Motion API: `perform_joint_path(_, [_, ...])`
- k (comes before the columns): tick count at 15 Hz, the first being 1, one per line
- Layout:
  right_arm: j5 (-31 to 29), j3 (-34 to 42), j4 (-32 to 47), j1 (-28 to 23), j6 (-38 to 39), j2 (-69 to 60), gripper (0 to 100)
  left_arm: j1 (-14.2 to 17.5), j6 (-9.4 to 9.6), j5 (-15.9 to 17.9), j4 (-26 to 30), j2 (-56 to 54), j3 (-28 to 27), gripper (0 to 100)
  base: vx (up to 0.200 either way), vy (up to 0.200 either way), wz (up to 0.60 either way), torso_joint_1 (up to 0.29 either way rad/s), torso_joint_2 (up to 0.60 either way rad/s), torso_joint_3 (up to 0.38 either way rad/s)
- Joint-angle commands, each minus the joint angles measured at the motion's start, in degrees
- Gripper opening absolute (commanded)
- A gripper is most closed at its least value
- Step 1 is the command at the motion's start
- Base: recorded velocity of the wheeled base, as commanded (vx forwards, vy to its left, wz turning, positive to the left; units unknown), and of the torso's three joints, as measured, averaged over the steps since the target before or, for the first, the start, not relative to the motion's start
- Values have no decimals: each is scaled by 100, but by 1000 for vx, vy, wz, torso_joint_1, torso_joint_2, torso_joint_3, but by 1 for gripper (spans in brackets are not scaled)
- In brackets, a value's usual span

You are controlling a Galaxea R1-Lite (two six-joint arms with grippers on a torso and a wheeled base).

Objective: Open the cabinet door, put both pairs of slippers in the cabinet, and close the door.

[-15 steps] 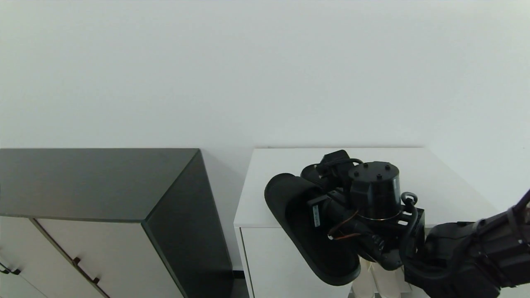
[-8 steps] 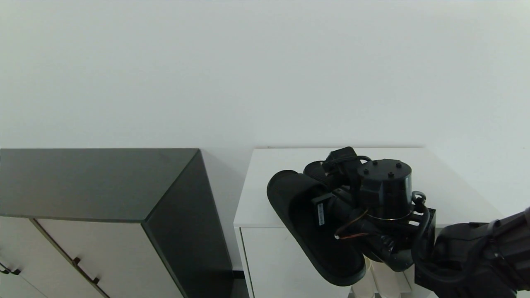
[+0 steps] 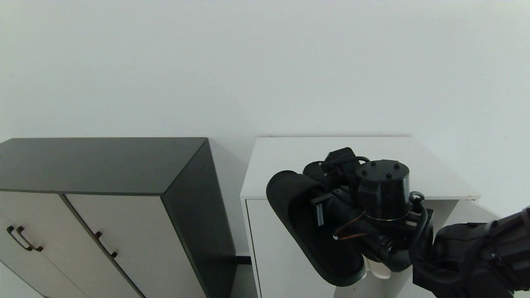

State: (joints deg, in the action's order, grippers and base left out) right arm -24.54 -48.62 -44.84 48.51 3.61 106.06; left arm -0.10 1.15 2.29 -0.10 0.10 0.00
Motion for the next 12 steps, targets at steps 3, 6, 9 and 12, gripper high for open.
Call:
perform_joint_path(3, [2,-25,-8,1,0,47,0,1,0,-1,1,-1,0,0,-200,0,0,-1,2,7])
perform_joint_path(6, [2,-25,-8,1,0,55,0,1,0,-1,1,-1,0,0,-200,0,0,2,5,2])
perform_joint_path(9, [2,-34,-8,1,8,90,0,1,0,-1,1,-1,0,0,0,0,0,0,0,0])
perform_joint_path(12, [2,-34,-34,1,8,117,0,1,0,-1,1,-1,0,0,0,0,0,0,0,0])
